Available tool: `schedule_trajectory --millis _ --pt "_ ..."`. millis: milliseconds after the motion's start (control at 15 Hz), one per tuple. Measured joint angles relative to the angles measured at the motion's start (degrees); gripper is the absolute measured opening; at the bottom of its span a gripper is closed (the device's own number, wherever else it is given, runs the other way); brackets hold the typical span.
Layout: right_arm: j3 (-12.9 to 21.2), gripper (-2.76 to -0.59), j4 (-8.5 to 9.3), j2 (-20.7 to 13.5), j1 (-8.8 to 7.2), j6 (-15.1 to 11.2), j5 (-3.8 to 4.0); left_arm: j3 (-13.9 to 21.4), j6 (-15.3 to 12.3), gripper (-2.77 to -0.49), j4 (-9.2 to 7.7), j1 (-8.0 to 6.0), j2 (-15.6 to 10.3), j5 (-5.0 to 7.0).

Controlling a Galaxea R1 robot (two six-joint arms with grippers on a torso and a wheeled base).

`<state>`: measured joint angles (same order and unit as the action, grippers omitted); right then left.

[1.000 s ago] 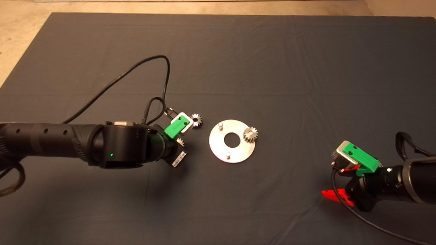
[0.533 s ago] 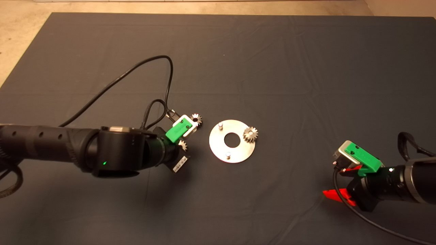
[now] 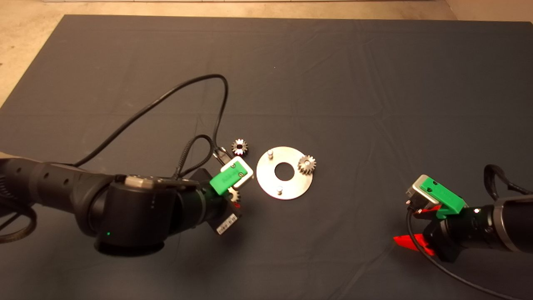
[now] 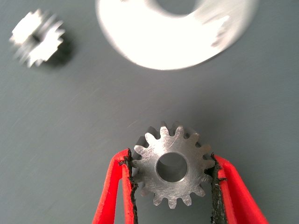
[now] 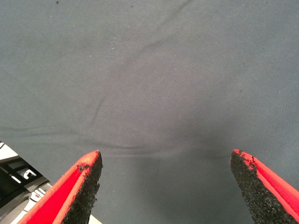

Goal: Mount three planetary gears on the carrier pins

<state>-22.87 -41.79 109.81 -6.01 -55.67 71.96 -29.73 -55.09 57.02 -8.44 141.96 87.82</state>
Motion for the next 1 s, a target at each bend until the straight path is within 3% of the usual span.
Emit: schedule_trajectory --millis 133,533,1000 --pt "0.0 -1.33 0.0 -0.1 0.01 0.0 0.0 0.3 -0.1 -2.61 0.01 0.0 3.0 -0.15" --pt "0.0 -1.33 -0.01 -1.1 0.15 0.0 0.04 0.3 -0.9 -2.62 -0.02 -0.02 8.0 0.22" --pt "0.1 -1.33 -0.02 -1.1 0.63 0.1 -0.1 -5.4 0.5 -2.62 -0.06 -0.02 11.9 0.27"
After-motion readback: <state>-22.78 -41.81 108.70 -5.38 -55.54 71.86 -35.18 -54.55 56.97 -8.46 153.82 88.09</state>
